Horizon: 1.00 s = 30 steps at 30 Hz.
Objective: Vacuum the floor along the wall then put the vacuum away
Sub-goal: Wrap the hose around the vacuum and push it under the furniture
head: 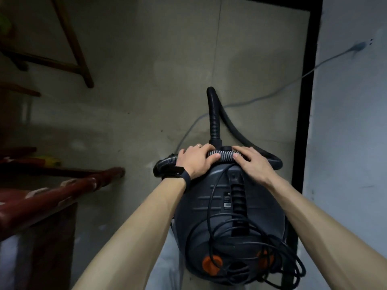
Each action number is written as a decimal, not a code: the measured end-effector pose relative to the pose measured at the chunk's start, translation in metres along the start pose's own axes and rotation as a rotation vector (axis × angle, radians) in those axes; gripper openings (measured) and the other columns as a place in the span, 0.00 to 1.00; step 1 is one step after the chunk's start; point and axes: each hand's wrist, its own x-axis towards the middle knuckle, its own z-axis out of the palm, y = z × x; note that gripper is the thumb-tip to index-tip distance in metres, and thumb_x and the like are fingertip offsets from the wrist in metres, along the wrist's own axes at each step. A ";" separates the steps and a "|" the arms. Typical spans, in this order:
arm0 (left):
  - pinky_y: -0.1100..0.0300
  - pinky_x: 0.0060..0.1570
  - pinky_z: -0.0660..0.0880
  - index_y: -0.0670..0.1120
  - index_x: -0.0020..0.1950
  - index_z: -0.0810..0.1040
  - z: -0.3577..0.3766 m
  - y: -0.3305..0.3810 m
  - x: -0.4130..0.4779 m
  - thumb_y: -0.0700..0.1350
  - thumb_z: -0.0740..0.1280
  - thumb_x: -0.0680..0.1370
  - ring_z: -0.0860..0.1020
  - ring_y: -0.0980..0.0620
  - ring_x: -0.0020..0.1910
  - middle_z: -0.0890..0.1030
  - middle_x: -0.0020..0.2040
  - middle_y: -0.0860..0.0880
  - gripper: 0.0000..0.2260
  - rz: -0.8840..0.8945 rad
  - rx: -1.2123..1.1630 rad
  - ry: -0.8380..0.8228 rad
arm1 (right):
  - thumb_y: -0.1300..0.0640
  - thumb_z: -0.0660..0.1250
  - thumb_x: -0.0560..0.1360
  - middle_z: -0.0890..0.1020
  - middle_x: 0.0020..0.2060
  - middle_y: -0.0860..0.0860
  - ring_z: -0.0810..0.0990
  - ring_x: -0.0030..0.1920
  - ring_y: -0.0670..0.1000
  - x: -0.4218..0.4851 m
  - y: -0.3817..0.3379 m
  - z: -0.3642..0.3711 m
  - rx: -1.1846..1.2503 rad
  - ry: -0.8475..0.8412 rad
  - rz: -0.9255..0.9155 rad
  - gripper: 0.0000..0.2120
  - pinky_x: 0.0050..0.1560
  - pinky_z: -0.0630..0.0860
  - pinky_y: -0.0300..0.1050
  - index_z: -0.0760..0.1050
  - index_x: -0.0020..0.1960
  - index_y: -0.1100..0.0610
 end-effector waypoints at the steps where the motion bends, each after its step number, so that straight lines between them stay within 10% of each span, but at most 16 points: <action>1: 0.43 0.71 0.60 0.60 0.67 0.72 0.006 0.006 0.001 0.66 0.54 0.81 0.71 0.46 0.68 0.76 0.66 0.49 0.20 0.013 0.040 0.007 | 0.44 0.61 0.84 0.67 0.78 0.51 0.56 0.81 0.51 -0.001 0.008 0.001 0.016 0.001 0.016 0.22 0.79 0.51 0.44 0.70 0.76 0.45; 8: 0.41 0.73 0.57 0.61 0.68 0.74 -0.002 0.011 0.005 0.67 0.57 0.79 0.69 0.47 0.71 0.76 0.69 0.50 0.21 -0.011 0.053 -0.005 | 0.40 0.58 0.83 0.59 0.82 0.50 0.49 0.82 0.52 -0.005 0.008 0.003 -0.104 0.043 0.087 0.23 0.80 0.49 0.62 0.65 0.78 0.39; 18: 0.48 0.76 0.58 0.55 0.74 0.70 0.003 0.028 -0.034 0.60 0.59 0.81 0.60 0.46 0.78 0.65 0.78 0.50 0.23 -0.001 -0.127 0.056 | 0.50 0.67 0.80 0.78 0.64 0.50 0.75 0.67 0.51 -0.076 -0.011 0.002 0.245 0.340 0.108 0.17 0.71 0.68 0.49 0.76 0.67 0.53; 30: 0.45 0.76 0.58 0.66 0.80 0.50 0.033 0.025 -0.112 0.60 0.47 0.85 0.59 0.44 0.79 0.54 0.82 0.50 0.22 -0.023 0.001 -0.035 | 0.40 0.60 0.82 0.84 0.57 0.49 0.81 0.61 0.54 -0.132 -0.031 0.040 0.531 0.057 0.383 0.21 0.64 0.74 0.51 0.74 0.65 0.54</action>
